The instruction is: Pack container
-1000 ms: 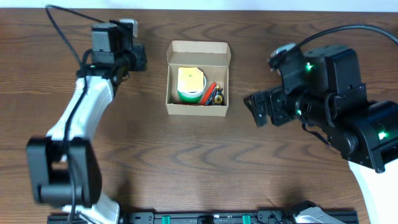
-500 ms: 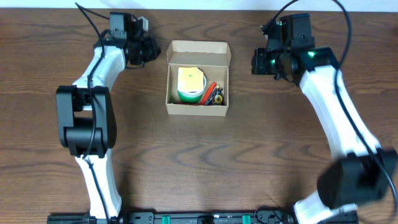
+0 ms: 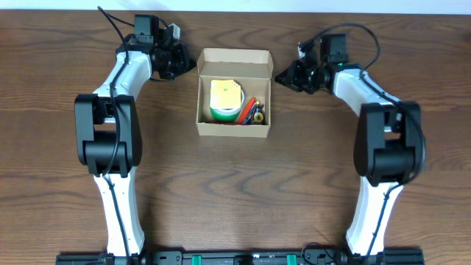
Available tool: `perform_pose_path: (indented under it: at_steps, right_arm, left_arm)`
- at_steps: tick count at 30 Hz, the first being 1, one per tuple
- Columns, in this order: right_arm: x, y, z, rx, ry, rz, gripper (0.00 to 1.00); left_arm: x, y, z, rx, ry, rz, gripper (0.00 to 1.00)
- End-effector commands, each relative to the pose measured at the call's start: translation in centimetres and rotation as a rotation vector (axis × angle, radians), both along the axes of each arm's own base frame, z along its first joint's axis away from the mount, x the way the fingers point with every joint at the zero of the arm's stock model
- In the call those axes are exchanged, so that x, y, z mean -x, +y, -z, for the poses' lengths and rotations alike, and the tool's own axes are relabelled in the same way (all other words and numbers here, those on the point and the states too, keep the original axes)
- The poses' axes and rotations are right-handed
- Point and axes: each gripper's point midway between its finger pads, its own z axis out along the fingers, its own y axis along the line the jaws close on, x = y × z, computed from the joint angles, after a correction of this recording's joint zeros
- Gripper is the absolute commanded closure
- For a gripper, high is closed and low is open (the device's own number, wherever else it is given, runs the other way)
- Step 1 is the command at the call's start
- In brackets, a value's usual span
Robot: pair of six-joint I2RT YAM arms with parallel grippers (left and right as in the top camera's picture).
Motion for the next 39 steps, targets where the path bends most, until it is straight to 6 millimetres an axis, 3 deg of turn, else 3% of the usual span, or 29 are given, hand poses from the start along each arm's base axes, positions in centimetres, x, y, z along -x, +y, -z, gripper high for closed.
perform_pose_path:
  at_steps: [1, 10, 15, 19, 24, 27, 33, 39]
  right_arm:
    - [0.4, 2.1, 0.9, -0.102, 0.070, -0.002, 0.99]
    - [-1.6, 3.7, 0.8, -0.160, 0.000, 0.016, 0.99]
    - [-2.3, 4.7, -1.2, -0.221, -0.091, -0.039, 0.99]
    - [-2.8, 5.1, -2.7, -0.262, -0.165, -0.078, 0.99]
    - [-2.8, 5.3, -4.8, -0.331, -0.243, -0.146, 0.98]
    - [-2.9, 5.0, -6.7, -0.366, -0.283, -0.181, 0.98]
    - [-2.7, 4.9, -10.9, -0.356, -0.399, -0.232, 0.98]
    - [-1.9, 4.8, -14.1, -0.327, -0.475, -0.270, 0.99]
  left_arm:
    - [0.1, -0.3, -0.1, 0.022, 0.020, -0.001, 0.94]
    - [0.2, -3.0, -0.9, 0.063, -0.015, 0.060, 0.94]
    - [-0.1, -3.2, -1.6, 0.095, -0.038, 0.073, 0.94]
    - [-0.9, -3.5, -3.6, 0.192, -0.088, 0.100, 0.94]
    - [-1.9, -2.4, -5.8, 0.194, -0.138, 0.082, 0.94]
    - [-2.0, -2.1, -8.1, 0.178, -0.205, 0.106, 0.94]
    - [-1.0, -2.4, -13.3, 0.114, -0.365, 0.210, 0.94]
    - [0.8, -2.3, -16.7, 0.056, -0.438, 0.276, 0.94]
